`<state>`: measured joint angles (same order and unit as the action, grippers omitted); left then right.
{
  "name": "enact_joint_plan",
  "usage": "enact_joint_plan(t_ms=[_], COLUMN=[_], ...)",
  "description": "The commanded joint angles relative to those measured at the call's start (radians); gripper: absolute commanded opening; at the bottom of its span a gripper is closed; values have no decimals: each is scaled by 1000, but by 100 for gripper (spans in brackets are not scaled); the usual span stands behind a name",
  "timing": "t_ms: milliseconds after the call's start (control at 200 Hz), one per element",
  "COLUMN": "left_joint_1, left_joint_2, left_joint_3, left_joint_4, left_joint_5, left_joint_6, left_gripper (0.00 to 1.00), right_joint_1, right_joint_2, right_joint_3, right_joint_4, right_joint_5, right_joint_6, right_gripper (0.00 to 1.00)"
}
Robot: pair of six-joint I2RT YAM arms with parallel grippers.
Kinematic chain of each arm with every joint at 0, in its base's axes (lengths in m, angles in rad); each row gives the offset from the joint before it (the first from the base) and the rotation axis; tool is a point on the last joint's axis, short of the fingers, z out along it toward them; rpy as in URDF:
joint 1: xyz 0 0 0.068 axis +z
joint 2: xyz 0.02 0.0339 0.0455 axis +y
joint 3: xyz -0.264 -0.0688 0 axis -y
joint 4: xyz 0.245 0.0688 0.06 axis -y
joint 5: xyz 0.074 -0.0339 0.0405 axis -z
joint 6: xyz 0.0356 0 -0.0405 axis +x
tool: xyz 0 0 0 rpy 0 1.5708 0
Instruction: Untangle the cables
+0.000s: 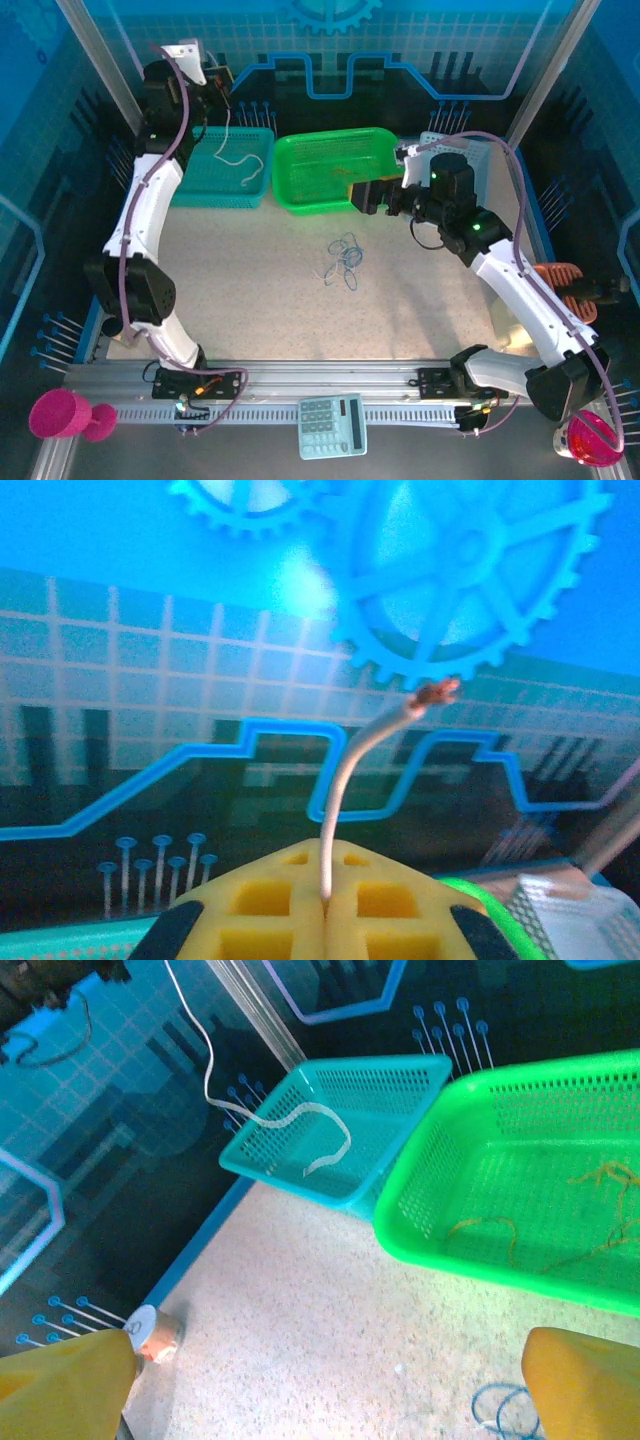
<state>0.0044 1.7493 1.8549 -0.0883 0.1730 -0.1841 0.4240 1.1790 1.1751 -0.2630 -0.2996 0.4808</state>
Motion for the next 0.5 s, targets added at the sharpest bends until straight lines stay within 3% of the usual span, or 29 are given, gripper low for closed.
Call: enact_joint_plan(t_ms=[0,160,325,495], left_joint_1=[23,39,59,86], left_joint_2=[54,127,232,295], left_joint_3=[96,164,231,212], left_joint_4=[-40,-67,-161,-256], left_joint_5=[-54,-82,-87,-60], left_joint_6=[-7,-4,-15,-34], left_gripper=[0,0,0,18], right_joint_1=[-9,-9,-9,-4], right_joint_2=[-47,-83,-90,-76], right_joint_3=[-51,-108,-134,-155], right_joint_4=[-22,-73,-126,-165], right_joint_5=[-16,2,1,27], right_joint_6=[-10,-32,-55,-86], right_gripper=[100,99,92,86])
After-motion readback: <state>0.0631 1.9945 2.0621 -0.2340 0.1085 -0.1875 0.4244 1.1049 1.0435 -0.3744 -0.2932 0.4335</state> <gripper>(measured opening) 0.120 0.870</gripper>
